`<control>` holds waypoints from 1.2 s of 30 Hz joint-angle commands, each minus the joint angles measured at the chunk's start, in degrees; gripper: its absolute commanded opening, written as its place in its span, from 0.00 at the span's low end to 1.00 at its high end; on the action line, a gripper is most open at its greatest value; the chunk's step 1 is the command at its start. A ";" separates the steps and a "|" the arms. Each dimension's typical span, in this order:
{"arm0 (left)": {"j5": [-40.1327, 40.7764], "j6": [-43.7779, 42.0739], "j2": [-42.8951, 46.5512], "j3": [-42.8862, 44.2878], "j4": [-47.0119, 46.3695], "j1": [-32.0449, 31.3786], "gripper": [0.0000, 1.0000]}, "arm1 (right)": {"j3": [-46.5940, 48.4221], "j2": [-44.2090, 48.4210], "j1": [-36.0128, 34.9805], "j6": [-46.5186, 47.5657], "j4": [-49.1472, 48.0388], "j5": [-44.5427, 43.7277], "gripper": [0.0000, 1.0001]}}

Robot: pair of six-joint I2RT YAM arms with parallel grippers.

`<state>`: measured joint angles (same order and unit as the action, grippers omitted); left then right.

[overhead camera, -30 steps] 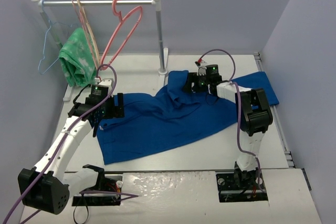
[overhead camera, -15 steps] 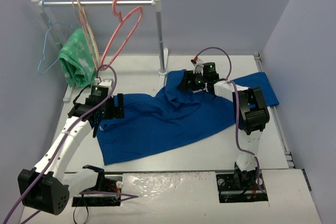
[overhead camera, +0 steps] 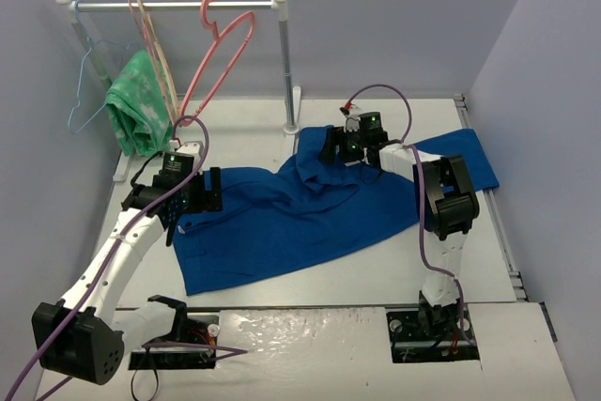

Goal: Place the trousers on the hanger
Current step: Flatten out the trousers at the center of the board.

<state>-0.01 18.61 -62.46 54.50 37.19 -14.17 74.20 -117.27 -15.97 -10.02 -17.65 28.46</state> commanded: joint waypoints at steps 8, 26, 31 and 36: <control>0.10 -0.19 0.41 1.31 -1.21 0.38 0.83 | 0.78 0.32 -1.05 -1.17 -4.79 6.64 0.54; 0.38 -0.25 0.41 1.31 -1.22 0.38 0.83 | 16.97 8.37 3.95 17.45 18.14 -22.18 0.00; 0.71 -0.25 0.58 1.31 -1.07 0.38 0.83 | 33.38 3.32 10.75 20.38 21.69 -37.41 0.00; 0.89 -0.27 1.00 1.22 -1.24 0.38 0.83 | 51.28 -6.69 15.08 23.11 21.93 -58.05 0.23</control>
<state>0.04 18.61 -62.46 54.50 37.23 -14.17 113.09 -117.94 -3.73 9.04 5.31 -7.70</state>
